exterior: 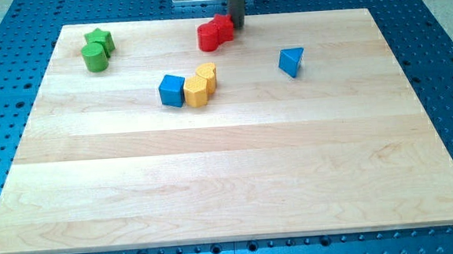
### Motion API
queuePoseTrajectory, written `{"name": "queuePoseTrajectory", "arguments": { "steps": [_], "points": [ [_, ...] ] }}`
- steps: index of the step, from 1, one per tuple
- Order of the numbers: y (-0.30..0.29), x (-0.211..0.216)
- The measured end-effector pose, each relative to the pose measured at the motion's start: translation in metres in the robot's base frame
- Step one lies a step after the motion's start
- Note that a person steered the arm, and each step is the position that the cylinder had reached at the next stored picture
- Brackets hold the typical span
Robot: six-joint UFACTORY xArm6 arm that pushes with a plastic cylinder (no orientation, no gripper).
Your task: Move the heart diagonally bottom left to the hexagon
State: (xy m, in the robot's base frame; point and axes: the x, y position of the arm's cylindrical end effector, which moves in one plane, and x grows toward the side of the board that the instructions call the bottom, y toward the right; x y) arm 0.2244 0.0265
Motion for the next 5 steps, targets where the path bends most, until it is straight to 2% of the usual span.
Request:
{"name": "queuePoseTrajectory", "arguments": {
  "steps": [1, 2, 4, 5],
  "points": [
    [0.000, 0.037],
    [0.042, 0.047],
    [0.050, 0.046],
    [0.045, 0.061]
  ]
}}
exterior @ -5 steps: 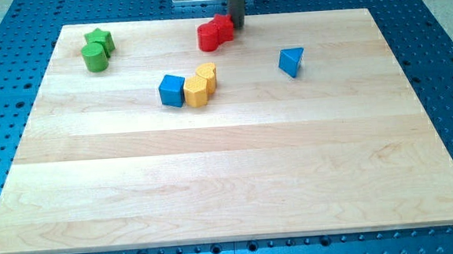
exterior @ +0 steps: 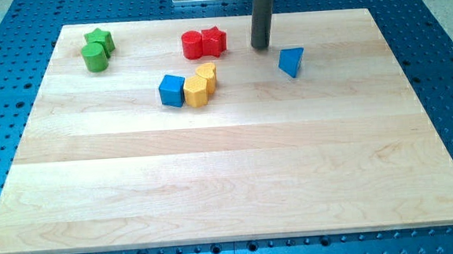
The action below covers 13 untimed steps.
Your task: Move the heart diagonally bottom left to the hexagon
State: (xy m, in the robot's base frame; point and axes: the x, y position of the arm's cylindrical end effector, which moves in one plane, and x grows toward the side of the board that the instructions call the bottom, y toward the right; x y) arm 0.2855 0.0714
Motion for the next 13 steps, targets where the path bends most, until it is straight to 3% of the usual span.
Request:
{"name": "queuePoseTrajectory", "arguments": {
  "steps": [1, 3, 4, 5, 7, 10, 12, 13],
  "points": [
    [-0.031, 0.015],
    [-0.078, 0.097],
    [-0.071, 0.053],
    [-0.121, 0.050],
    [-0.128, 0.193],
    [-0.128, 0.218],
    [-0.139, 0.185],
    [-0.133, 0.194]
  ]
}}
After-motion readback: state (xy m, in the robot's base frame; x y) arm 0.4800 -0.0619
